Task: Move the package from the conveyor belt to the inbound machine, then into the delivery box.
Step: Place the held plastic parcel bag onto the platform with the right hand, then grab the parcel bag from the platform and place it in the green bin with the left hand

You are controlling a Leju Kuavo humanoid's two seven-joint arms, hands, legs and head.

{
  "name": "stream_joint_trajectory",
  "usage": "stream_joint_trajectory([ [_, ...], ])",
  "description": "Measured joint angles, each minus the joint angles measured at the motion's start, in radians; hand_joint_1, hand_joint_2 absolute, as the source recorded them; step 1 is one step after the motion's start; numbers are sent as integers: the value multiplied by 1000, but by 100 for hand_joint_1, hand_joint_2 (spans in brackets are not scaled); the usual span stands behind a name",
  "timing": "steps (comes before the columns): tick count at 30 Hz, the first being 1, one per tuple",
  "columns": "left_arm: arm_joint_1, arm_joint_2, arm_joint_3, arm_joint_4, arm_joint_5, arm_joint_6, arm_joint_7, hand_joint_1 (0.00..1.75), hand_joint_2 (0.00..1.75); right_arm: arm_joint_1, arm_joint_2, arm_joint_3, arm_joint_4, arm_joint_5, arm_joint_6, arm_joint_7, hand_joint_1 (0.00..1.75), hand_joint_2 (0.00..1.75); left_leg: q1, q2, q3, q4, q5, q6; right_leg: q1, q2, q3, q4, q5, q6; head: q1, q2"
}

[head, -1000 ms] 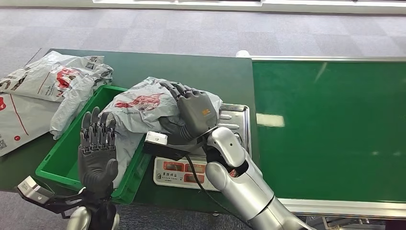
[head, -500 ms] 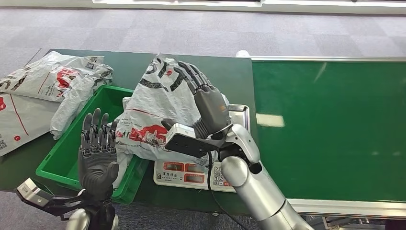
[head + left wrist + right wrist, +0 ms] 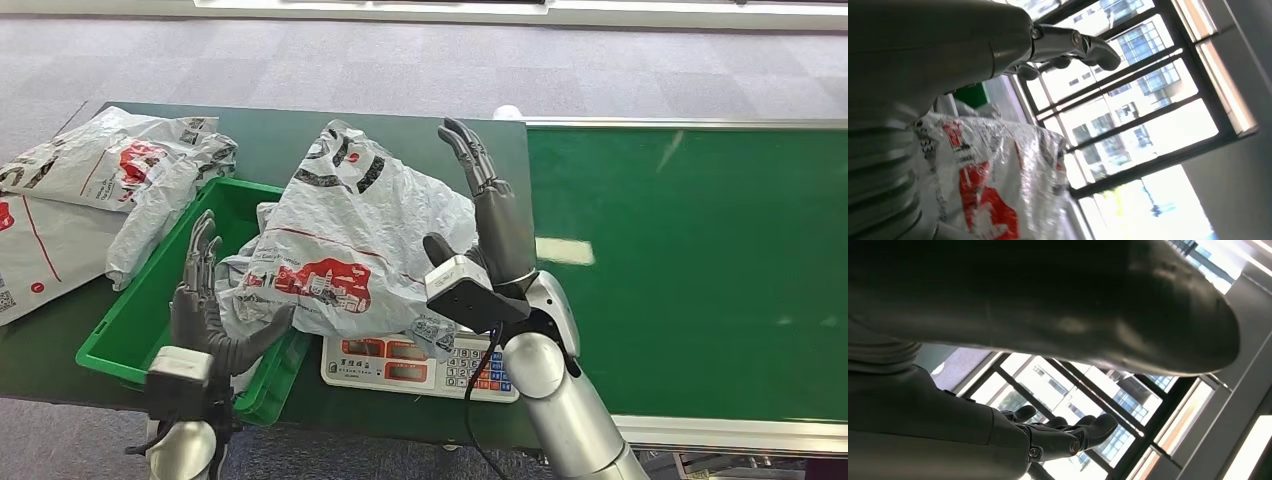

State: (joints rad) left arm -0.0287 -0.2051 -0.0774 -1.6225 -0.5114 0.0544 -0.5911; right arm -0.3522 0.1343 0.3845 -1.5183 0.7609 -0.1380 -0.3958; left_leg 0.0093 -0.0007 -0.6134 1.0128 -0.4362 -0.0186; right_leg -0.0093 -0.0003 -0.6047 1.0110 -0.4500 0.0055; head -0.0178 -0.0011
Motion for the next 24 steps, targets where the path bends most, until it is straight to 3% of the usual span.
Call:
stream_joint_trajectory([
  [1, -33, 13, -19, 24, -164, 38, 39, 0, 175, 6, 0, -11, -10, 4, -7, -2, 0, 175, 0, 0, 0, 0, 0, 0, 0, 0, 0, 0, 0, 0, 0, 0],
  [4, -164, 60, -95, 154, -510, 74, 128, 0, 175, 12, 5, -31, -27, 21, -22, -4, 0, 175, 0, -1, 0, 0, 2, 0, 0, -1, 1, 0, 2, -1, 0, 0],
  [9, -357, 108, -205, 387, -695, 84, 173, 0, 175, 8, 15, -46, -32, 18, -17, -3, 0, 175, 0, 1, 0, 0, 4, -2, 0, 2, -1, 0, 5, -2, 0, 0],
  [15, -555, 124, -361, 696, -812, 81, 188, 0, 175, -8, 31, -48, -31, 3, -5, -2, 0, 175, 0, 2, 0, 0, 4, -2, 0, 3, -1, 0, 6, -2, 0, 0],
  [23, -684, 120, -557, 965, -890, 46, 187, 0, 175, -20, 40, -48, -18, 0, -6, -2, 0, 175, 0, 0, 1, 0, 4, -2, 0, 1, 2, 0, 5, -1, 0, 0],
  [24, -695, 119, -573, 982, -891, 44, 185, 42, 175, -21, 40, -48, -15, -1, -7, -2, 0, 175, 0, -1, 2, 0, 4, -1, 0, 0, 3, 0, 4, -1, 0, 0],
])
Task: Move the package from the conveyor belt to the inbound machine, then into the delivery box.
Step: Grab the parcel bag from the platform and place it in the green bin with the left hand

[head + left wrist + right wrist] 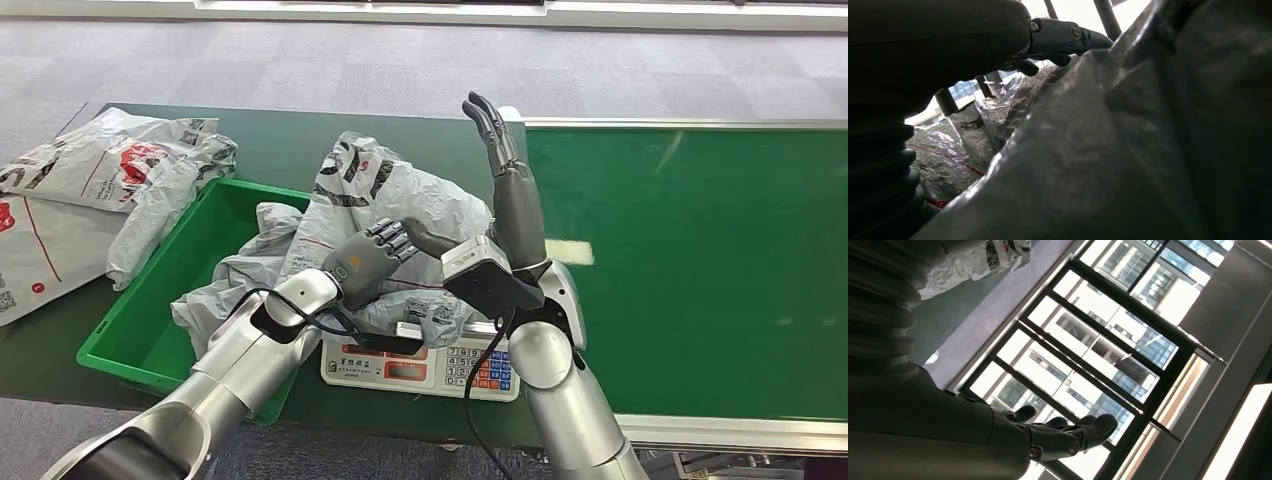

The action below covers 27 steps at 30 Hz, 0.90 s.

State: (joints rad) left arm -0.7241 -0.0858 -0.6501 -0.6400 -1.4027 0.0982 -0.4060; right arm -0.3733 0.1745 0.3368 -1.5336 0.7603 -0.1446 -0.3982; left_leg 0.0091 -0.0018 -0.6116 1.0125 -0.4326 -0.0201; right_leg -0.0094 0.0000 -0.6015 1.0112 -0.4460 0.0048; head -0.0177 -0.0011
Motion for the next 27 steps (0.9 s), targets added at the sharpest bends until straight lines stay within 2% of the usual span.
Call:
stream_joint_trajectory([
  [3, -28, -1, -46, 51, -2, -52, -24, 173, 175, -5, 0, 0, 7, -7, -4, 0, 0, 175, 0, -1, 3, -1, -1, 1, 0, -2, 5, 0, -2, 1, 0, 0],
  [7, -58, 1, -106, 113, 10, -132, -79, 175, 175, -16, 0, 0, 19, -18, -11, 0, 0, 175, 0, -4, 14, -1, -6, 3, -1, -7, 23, -1, -9, 2, 0, 0],
  [11, -68, 3, -138, 148, 19, -141, -94, 175, 175, -22, 1, 0, 27, -21, -14, 0, 0, 175, 0, -6, 29, -1, -15, 3, -2, -9, 42, -1, -18, 2, 0, 0],
  [15, -78, 3, -155, 159, 24, -141, -98, 175, 175, -32, 8, 0, 28, -21, -15, 0, 0, 175, 0, -6, 35, -1, -16, 2, -1, -9, 43, -1, -18, 1, 0, 0],
  [20, -84, 6, -167, 163, 56, -130, -109, 175, 175, -33, 11, 0, 31, -25, -17, 1, 0, 175, 0, -6, 38, -1, -14, 1, -1, -8, 41, -1, -16, 1, 0, 0],
  [27, -105, 36, -182, 160, 127, -47, -98, 175, 175, -22, 7, 0, 36, -27, -23, 3, 0, 175, 0, -3, 35, -1, -15, -1, 0, -3, 35, 0, -16, -1, 0, 0],
])
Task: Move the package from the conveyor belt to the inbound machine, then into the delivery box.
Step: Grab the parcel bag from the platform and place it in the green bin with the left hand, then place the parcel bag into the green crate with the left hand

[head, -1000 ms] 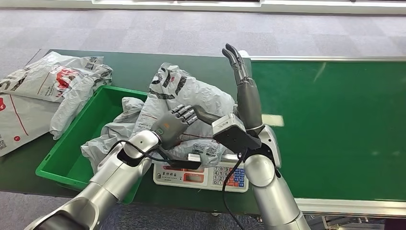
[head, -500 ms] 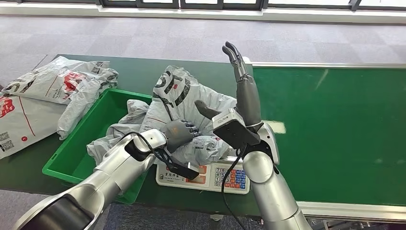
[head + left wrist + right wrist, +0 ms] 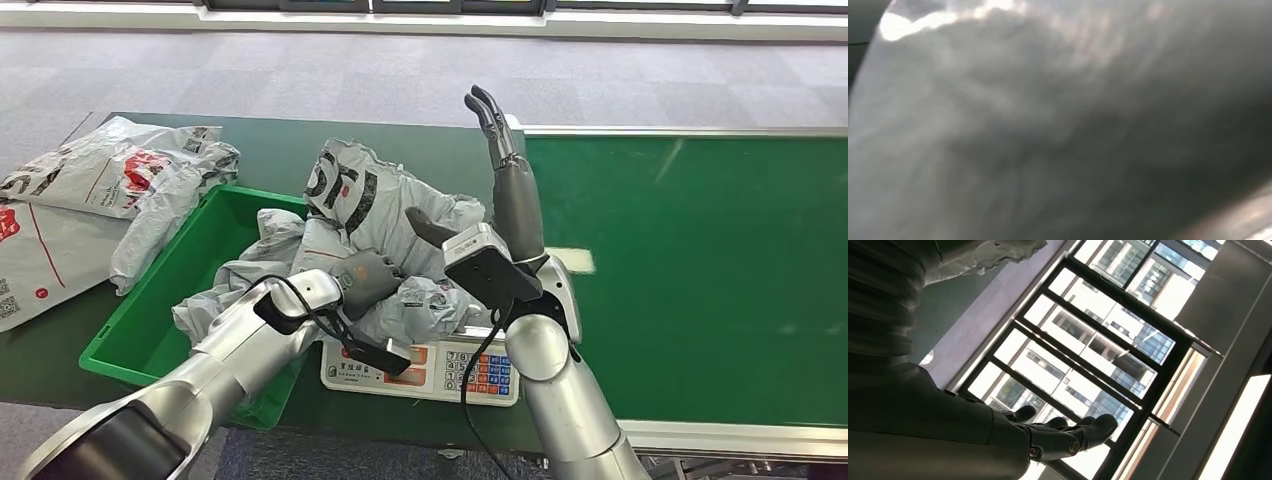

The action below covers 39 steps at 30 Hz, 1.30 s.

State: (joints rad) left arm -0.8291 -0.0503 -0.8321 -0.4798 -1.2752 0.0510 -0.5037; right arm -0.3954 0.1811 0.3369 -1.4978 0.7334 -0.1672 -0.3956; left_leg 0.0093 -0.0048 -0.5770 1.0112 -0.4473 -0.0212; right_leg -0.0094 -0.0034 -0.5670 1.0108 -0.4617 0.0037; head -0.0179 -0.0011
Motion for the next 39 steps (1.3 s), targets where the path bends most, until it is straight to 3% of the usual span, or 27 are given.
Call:
stream_joint_trajectory([
  [4, -18, 21, -6, -15, 29, 89, 48, 175, 175, 17, -6, -4, 0, 5, -7, -2, 0, 175, 0, 2, -4, 0, 2, -2, 1, 3, -6, 0, 2, -2, 0, 0],
  [9, -34, 72, 28, -108, -15, 364, 301, 175, 175, 77, -15, -23, -22, 32, -21, 0, 0, 175, 1, 2, -13, 0, 5, -3, 1, 3, -15, 1, 5, -3, 0, 0],
  [16, -35, 113, 97, -216, -82, 373, 339, 175, 175, 112, -17, -39, -50, 44, -20, -2, 0, 175, 1, 2, -18, 0, 5, -3, 1, 3, -19, 1, 5, -3, 0, 0],
  [20, -14, 138, 169, -282, -198, 418, 485, 175, 175, 130, -17, -43, -58, 59, -19, -2, 0, 175, 1, 2, -19, 0, 5, -3, 1, 3, -21, 1, 5, -3, 0, 0],
  [26, 17, 212, 344, -411, -227, 339, 606, 175, 175, 147, -17, -50, -70, 74, -15, 3, 0, 175, 2, 5, -20, -1, 6, -4, 2, 6, -23, 1, 5, -4, 0, 0],
  [30, 34, 241, 387, -457, -227, 287, 662, 175, 175, 153, -15, -50, -78, 82, -6, 7, 0, 175, 3, 3, -21, -1, 6, -4, 3, 4, -23, 1, 5, -4, 0, 0],
  [32, 39, 252, 391, -467, -227, 218, 671, 175, 175, 152, -14, -50, -79, 85, 1, 6, 0, 175, 3, 3, -22, -1, 6, -4, 3, 4, -23, 1, 5, -4, 0, 0],
  [35, 45, 262, 393, -437, -228, 89, 644, 175, 175, 148, -9, -50, -79, 87, 9, 1, 0, 175, 3, 3, -22, -1, 6, -4, 2, 4, -23, 1, 6, -4, 0, 0],
  [39, 45, 264, 389, -263, -228, -22, 622, 175, 175, 118, 0, -50, -64, 78, 18, -9, 0, 175, 2, 4, -21, -1, 6, -5, 2, 6, -24, 1, 6, -5, 0, 0],
])
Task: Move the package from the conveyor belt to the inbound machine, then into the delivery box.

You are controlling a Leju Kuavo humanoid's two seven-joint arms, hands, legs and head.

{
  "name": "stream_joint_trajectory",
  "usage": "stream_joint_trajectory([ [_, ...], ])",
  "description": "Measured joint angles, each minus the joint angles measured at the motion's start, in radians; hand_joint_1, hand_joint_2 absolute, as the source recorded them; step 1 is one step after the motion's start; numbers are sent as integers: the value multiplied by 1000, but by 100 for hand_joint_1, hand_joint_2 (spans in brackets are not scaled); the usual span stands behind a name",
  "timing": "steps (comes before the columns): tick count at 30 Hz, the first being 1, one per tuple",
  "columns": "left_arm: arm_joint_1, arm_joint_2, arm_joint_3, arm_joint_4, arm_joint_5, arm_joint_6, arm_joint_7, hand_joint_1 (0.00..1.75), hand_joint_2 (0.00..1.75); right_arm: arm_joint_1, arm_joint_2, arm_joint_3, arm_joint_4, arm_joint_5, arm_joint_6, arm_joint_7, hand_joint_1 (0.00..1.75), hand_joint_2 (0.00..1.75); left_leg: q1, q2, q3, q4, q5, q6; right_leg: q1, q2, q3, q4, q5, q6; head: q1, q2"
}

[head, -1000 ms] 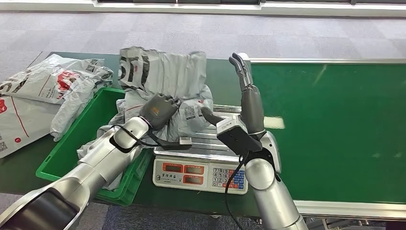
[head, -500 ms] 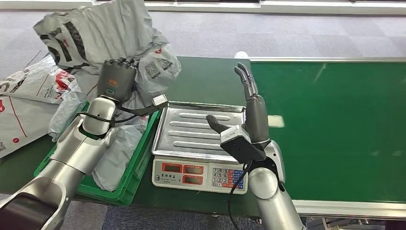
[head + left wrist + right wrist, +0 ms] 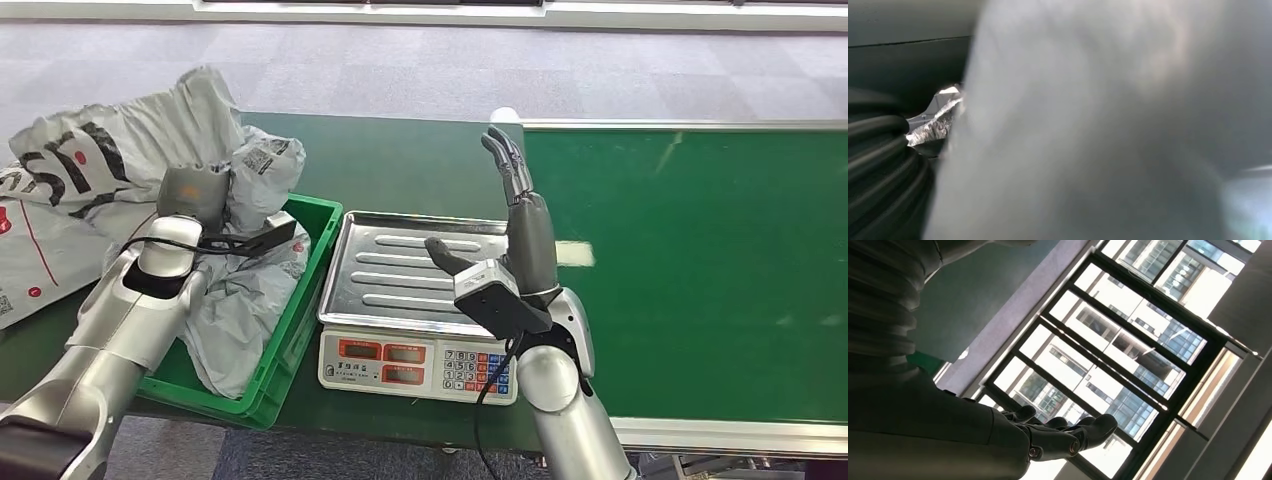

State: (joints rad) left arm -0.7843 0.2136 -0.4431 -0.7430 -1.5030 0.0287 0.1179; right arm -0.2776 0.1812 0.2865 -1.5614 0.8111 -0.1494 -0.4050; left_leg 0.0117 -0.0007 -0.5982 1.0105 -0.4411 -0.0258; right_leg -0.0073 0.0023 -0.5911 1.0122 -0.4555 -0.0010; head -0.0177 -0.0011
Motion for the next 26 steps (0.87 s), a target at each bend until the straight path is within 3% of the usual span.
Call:
stream_joint_trajectory([
  [1, 0, 0, -2, 49, 0, -4, -4, 175, 175, -9, 2, 0, 5, -3, 1, 0, 0, 175, 0, 1, 0, 0, 0, 0, 0, 1, 0, 0, 0, 0, 0, 0],
  [5, -1, 0, -6, 198, 0, -9, -33, 0, 175, -33, 8, 0, 17, -13, 7, 10, 0, 175, 1, 1, 0, 0, 0, 0, 0, 1, 0, 0, 0, -1, 0, 0],
  [18, -22, 0, -5, 311, 0, 19, -59, 0, 175, -42, 10, 0, 21, -15, 12, 22, 0, 175, 1, 1, 1, 0, 1, -1, 0, 1, 0, 0, 1, -1, 0, 0],
  [22, -25, 0, -5, 319, 0, 29, -53, 0, 0, -43, 10, 0, 22, -15, 12, 22, 0, 175, 1, 1, 2, 0, 1, -1, 0, 0, 1, 0, 1, -2, 0, 0],
  [26, -20, -2, 9, 304, 2, 106, -46, 0, 0, -39, 10, 0, 22, -13, 12, 23, 0, 175, 1, 1, 2, 0, 1, -1, 0, 1, 0, 0, 1, -2, 0, 0],
])
